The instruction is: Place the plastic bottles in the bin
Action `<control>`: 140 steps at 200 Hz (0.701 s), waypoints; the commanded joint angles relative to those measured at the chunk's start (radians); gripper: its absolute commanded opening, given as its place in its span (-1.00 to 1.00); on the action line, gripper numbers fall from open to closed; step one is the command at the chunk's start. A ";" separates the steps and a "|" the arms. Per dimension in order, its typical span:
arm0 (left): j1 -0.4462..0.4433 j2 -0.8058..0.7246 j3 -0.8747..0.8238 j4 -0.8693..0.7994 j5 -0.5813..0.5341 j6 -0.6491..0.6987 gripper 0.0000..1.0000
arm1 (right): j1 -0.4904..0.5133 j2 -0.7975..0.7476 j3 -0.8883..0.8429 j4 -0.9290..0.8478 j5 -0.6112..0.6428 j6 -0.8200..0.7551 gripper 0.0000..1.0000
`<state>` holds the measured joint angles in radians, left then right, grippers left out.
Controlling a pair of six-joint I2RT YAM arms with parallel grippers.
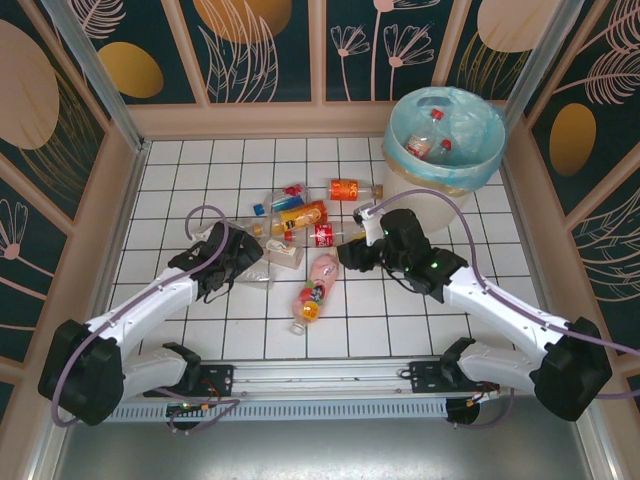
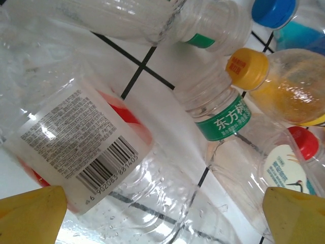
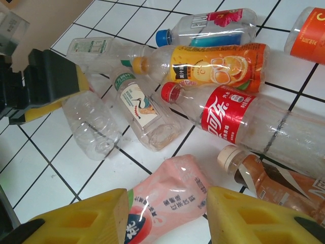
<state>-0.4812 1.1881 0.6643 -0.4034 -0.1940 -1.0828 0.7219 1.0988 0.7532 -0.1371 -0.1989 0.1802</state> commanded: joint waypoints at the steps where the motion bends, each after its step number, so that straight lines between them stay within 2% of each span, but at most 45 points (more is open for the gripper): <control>1: 0.006 0.025 0.012 -0.008 0.047 -0.047 0.97 | 0.008 -0.031 -0.019 0.043 0.028 -0.025 -0.10; 23: 0.006 0.031 -0.015 0.029 0.079 -0.083 0.97 | 0.007 -0.039 -0.025 0.047 0.029 -0.022 -0.09; 72: 0.006 0.054 -0.044 0.009 0.067 -0.079 0.91 | 0.006 -0.049 -0.044 0.063 0.016 -0.027 -0.08; 116: 0.007 0.049 -0.086 0.017 0.058 -0.071 0.77 | 0.007 -0.046 -0.037 0.061 0.006 -0.032 -0.07; 140: 0.011 0.023 -0.087 -0.033 0.028 -0.049 0.68 | 0.007 -0.044 -0.039 0.059 0.001 -0.031 -0.07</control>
<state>-0.4793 1.2301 0.6064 -0.3443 -0.1352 -1.1557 0.7219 1.0664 0.7216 -0.1078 -0.1886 0.1627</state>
